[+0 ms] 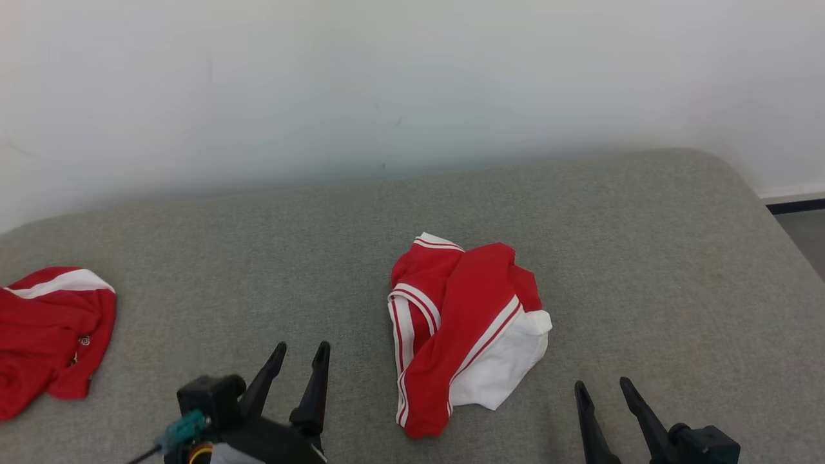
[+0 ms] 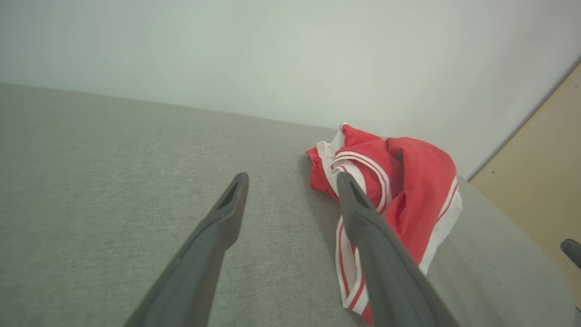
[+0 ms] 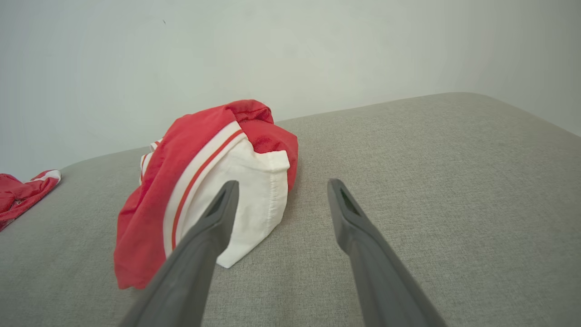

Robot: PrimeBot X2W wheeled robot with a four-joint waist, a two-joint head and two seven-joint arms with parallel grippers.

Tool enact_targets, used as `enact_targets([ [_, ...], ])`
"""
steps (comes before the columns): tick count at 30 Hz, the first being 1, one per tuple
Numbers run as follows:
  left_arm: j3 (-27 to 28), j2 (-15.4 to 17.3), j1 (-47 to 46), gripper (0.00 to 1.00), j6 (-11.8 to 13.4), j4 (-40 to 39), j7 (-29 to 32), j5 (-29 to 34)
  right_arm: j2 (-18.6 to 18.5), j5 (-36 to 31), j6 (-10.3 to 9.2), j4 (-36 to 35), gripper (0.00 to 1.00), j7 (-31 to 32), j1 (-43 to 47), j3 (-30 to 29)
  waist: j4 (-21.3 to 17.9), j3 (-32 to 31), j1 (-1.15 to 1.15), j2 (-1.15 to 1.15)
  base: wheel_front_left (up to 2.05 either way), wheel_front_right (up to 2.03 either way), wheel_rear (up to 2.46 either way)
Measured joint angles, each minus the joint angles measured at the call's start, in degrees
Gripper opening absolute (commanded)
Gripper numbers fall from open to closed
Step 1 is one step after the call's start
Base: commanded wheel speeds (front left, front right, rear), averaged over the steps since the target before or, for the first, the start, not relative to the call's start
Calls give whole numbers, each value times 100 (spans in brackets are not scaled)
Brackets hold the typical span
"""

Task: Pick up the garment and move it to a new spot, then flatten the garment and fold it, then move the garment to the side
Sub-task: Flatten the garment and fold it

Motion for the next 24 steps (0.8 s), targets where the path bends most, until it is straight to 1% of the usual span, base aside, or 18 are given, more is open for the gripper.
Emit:
enact_targets([
  [2, -143, 21, -483, 100, 0, 243, 307, -257, -2, 15, 0, 5, 100, -5, -12, 40, -113, 32, 0, 0, 0, 0, 0],
  [4, -102, 3, -913, 100, 0, 557, 650, -537, -2, 36, 0, 21, 100, -8, -25, 129, -234, 69, 0, 0, 0, 0, 0],
  [5, -81, 1, -1082, 100, 0, 690, 786, -576, -2, 46, 0, 33, 100, -8, -26, 168, -300, 89, 0, 0, 0, 0, 0],
  [9, 269, -131, -1653, 100, 238, 1140, 1287, -1241, -2, 103, 0, 58, 100, -32, -68, 310, -578, 172, 0, 0, 0, 0, 0],
  [11, 425, -200, -1873, 100, 458, 1332, 1624, -1645, -2, 115, 0, 62, 100, -49, -105, 390, -720, 221, 0, 0, 0, 0, 0],
  [14, 535, -240, -2067, 100, 673, 1485, 2001, -2029, -1, 146, 0, 105, 100, -82, -139, 515, -926, 303, 1, 0, 0, 0, 0],
  [17, 547, -255, -2191, 100, 871, 1544, 2318, -2253, -1, 197, 0, 143, 100, -110, -207, 570, -1113, 387, 0, 0, 0, 0, 0],
  [19, 525, -265, -2200, 100, 960, 1564, 2463, -2270, -2, 205, 0, 168, 100, -152, -240, 570, -1221, 447, 1, 1, 0, 0, 0],
  [21, 531, -254, -2206, 100, 1002, 1573, 2547, -2295, -2, 229, 0, 203, 100, -176, -248, 579, -1303, 513, 1, 0, 0, 0, 0],
  [24, 515, -254, -2231, 100, 999, 1556, 2615, -2329, -2, 237, 0, 232, 100, -210, -296, 564, -1382, 610, 1, 1, 0, 0, 0],
])
